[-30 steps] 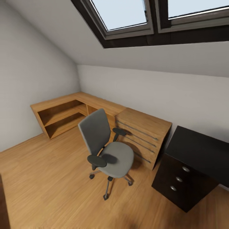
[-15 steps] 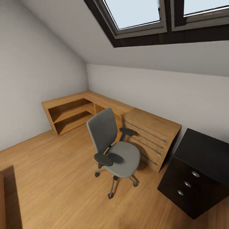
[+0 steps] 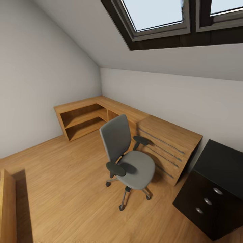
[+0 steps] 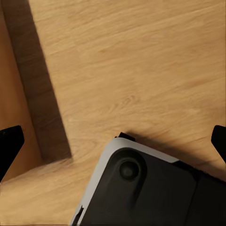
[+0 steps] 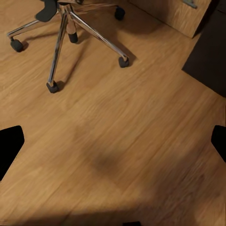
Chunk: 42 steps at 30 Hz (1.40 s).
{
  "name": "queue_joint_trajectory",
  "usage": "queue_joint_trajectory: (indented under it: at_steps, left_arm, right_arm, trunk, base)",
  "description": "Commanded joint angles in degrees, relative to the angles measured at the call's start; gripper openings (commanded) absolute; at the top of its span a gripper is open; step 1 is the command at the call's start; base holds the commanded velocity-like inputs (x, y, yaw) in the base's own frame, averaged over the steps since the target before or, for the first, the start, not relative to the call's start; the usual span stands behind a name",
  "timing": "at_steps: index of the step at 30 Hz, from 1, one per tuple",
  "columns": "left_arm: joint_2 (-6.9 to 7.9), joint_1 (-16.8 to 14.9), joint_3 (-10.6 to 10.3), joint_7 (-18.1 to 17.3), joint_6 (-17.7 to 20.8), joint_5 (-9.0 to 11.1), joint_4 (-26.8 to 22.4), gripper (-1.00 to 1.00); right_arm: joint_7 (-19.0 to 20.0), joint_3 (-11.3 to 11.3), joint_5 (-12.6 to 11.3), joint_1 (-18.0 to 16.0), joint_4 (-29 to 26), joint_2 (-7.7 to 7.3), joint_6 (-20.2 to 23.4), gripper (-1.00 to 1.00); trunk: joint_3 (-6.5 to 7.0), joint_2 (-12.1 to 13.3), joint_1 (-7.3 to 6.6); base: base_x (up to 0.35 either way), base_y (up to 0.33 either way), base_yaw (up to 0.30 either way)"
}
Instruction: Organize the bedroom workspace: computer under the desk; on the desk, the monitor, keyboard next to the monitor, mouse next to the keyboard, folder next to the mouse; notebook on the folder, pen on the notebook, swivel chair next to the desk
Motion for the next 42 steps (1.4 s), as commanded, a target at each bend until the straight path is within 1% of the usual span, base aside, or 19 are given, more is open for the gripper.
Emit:
queue_joint_trajectory:
  at_steps: [1, 15, 17, 22, 26, 42]
  left_arm:
    - [0.05, 0.0, -0.5, 0.2, -0.1, 0.5, -0.1, 1.0]
    - [-0.02, 0.0, -0.6, 0.2, -0.2, 0.4, 0.3, 1.0]
    - [-0.02, 0.0, -0.6, 0.2, -0.2, 0.4, 0.3, 1.0]
    - [-0.02, 0.0, -0.5, 0.2, -0.2, 0.4, 0.3, 1.0]
    - [0.01, 0.0, -0.5, 0.2, -0.2, 0.4, 0.3, 1.0]
    - [-0.03, 0.0, -0.7, 0.1, -0.3, 0.1, 0.4, 1.0]
  right_arm:
    - [-0.6, 0.5, 0.1, 0.0, 0.0, 0.05, -0.1, 1.0]
    - [-0.3, 0.7, 0.4, -0.1, 0.1, 0.21, -0.1, 1.0]
    - [-0.3, 0.7, 0.7, -0.1, 0.1, 0.19, -0.1, 1.0]
    - [-0.3, 0.6, 2.6, -0.1, 0.1, 0.17, -0.1, 1.0]
    - [-0.3, 0.6, 3.0, -0.1, 0.1, 0.17, -0.1, 1.0]
    - [-0.3, 0.5, 3.1, -0.1, 0.2, 0.07, 0.1, 1.0]
  trunk:
    - [-0.1, -0.1, 0.03]
    - [-0.11, -0.1, 0.03]
    - [-0.14, -0.1, 0.03]
    - [-0.25, -0.1, 0.03]
    - [-0.36, -0.1, 0.03]
    - [-0.78, -0.1, 0.03]
  base:
    - [0.0, 0.0, 0.276]
    - [0.0, 0.0, 0.279]
    - [0.0, 0.0, 0.279]
    - [0.0, 0.0, 0.278]
    - [0.0, 0.0, 0.278]
    - [0.0, 0.0, 0.277]
